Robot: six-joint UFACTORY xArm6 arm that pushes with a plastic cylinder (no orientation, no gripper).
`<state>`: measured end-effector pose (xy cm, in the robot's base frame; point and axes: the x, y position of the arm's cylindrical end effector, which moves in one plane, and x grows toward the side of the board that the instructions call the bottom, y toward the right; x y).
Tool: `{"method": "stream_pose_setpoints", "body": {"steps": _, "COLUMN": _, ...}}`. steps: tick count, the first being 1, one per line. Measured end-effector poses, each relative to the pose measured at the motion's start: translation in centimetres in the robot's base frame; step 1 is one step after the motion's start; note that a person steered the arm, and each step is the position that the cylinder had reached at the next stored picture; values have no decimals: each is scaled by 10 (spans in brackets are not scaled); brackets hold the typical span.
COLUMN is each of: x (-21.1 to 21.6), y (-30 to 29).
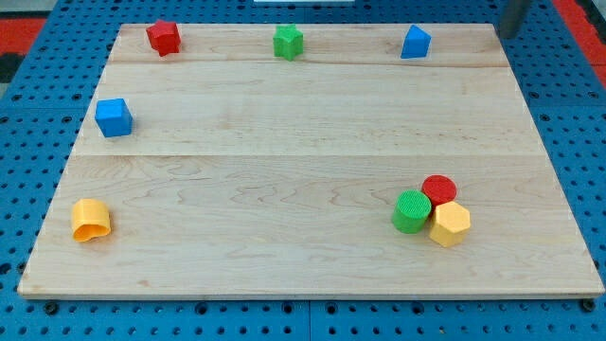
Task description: Place the blue triangle above the circles and the hexagon
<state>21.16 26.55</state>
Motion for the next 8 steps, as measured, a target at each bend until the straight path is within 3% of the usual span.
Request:
{"method": "stream_pose_setpoints", "body": {"steps": 1, "x": 1, "y": -88}}
{"method": "stream_pose_setpoints", "body": {"steps": 2, "x": 31, "y": -118}}
{"method": "stream_pose_setpoints", "body": {"steps": 5, "x": 39, "y": -135}}
{"method": "stream_pose_setpoints", "body": {"steps": 7, "x": 18, "y": -193}}
{"method": "stream_pose_setpoints", "body": {"steps": 8, "x": 66, "y": -186}}
